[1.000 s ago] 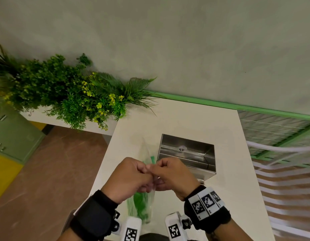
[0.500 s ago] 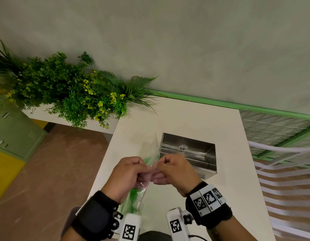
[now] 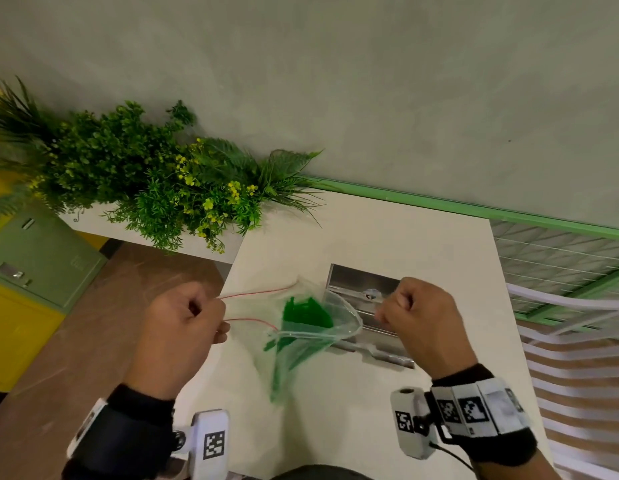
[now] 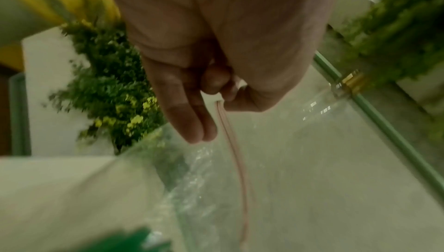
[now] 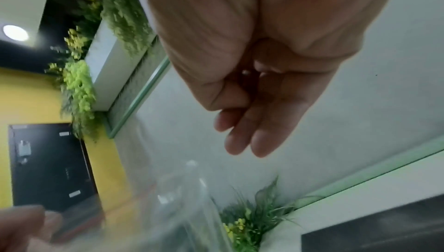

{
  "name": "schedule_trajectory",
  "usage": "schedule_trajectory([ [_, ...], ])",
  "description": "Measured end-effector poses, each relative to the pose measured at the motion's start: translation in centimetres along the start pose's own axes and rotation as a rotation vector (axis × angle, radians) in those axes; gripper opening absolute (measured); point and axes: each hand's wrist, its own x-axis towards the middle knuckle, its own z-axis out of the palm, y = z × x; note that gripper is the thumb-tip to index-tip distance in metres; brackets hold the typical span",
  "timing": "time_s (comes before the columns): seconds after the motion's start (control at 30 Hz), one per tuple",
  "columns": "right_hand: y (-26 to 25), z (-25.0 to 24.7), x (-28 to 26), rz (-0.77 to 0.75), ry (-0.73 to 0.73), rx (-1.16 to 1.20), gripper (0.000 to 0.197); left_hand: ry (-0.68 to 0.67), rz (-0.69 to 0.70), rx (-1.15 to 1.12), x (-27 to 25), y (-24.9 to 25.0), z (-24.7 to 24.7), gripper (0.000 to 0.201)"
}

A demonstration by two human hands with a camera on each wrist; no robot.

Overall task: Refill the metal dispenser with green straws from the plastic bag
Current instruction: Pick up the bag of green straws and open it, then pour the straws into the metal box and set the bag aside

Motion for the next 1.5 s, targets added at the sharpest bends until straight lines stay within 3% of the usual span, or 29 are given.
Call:
schedule_trajectory([
  [0.1,-0.5,0.4,-0.1,0.044,-0.210,0.026,0.018,-0.169,-0.060,-0.102,-0.4,-0.7,0.4,0.027],
  [0.13,-0.2,1.2,-0.1,0.116,-0.363,-0.004,0.023,-0.210,-0.089,-0.116,-0.6,-1.2,0.8,0.030],
  [0.2,1.1,3.6,-0.4,0.199,-0.665,-0.094,0.058,-0.236,-0.123,-0.134,-0.7,-2.4,1.5,0.035],
  [0.27,2.8,6.2,-0.9,0.265,-0.836,0.028,0.089,-0.214,-0.175,-0.210,-0.7,-3.4,2.1,0.040],
  [0.33,3.9,8.3,-1.7,0.409,-0.915,0.304,0.088,-0.250,-0.209,-0.264,-0.9,-3.4,2.4,0.039],
  [0.4,3.8,9.6,-2.1,0.419,-0.855,0.433,0.060,-0.281,-0.196,-0.258,-1.1,-3.1,2.4,0.036],
  [0.53,0.0,8.0,-1.2,0.210,-0.615,0.393,0.020,-0.254,-0.146,-0.311,-0.5,-1.6,0.5,0.032],
  [0.67,-4.7,4.0,-0.6,0.049,-0.464,0.508,0.016,-0.162,-0.077,-0.505,-0.1,-0.7,-2.0,0.029],
  [0.73,-5.6,3.4,-0.4,0.005,-0.441,0.490,0.015,-0.182,-0.070,-0.556,-0.1,-0.7,-2.3,0.029],
  [0.87,-3.4,6.1,-0.4,-0.043,-0.484,0.151,0.016,-0.305,-0.150,-0.364,-0.3,-4.1,-0.5,0.025],
  [0.93,-1.4,7.6,-0.7,-0.007,-0.498,0.104,0.025,-0.348,-0.145,-0.269,-0.5,-6.5,0.4,0.035],
  [1.0,0.7,8.4,-0.7,0.055,-0.485,0.251,0.020,-0.385,-0.138,-0.324,-0.5,-8.7,0.9,0.032],
  [1.07,1.3,8.5,-0.7,0.157,-0.455,0.443,0.024,-0.510,-0.149,-0.430,-0.2,-10.8,1.0,0.039],
  [1.13,1.3,8.7,-0.4,0.272,-0.447,0.646,0.028,-0.641,-0.177,-0.379,0.0,-12.5,1.3,0.070],
  [1.2,1.2,9.1,0.2,0.351,-0.476,0.714,0.017,-0.729,-0.181,-0.083,0.0,-13.8,2.6,0.112],
  [1.27,1.5,9.8,0.5,0.417,-0.515,0.714,0.019,-0.791,-0.162,0.166,-0.1,-13.9,4.4,0.136],
  [1.37,2.3,10.9,0.6,0.497,-0.608,0.746,0.028,-0.795,-0.200,0.282,0.3,-13.4,7.8,0.121],
  [1.43,2.8,11.2,0.5,0.582,-0.601,0.886,0.042,-0.810,-0.229,0.352,0.4,-11.7,9.2,0.110],
  [1.5,3.6,11.0,0.1,0.605,-0.588,1.115,0.055,-0.862,-0.199,0.440,0.1,-9.4,10.0,0.071],
])
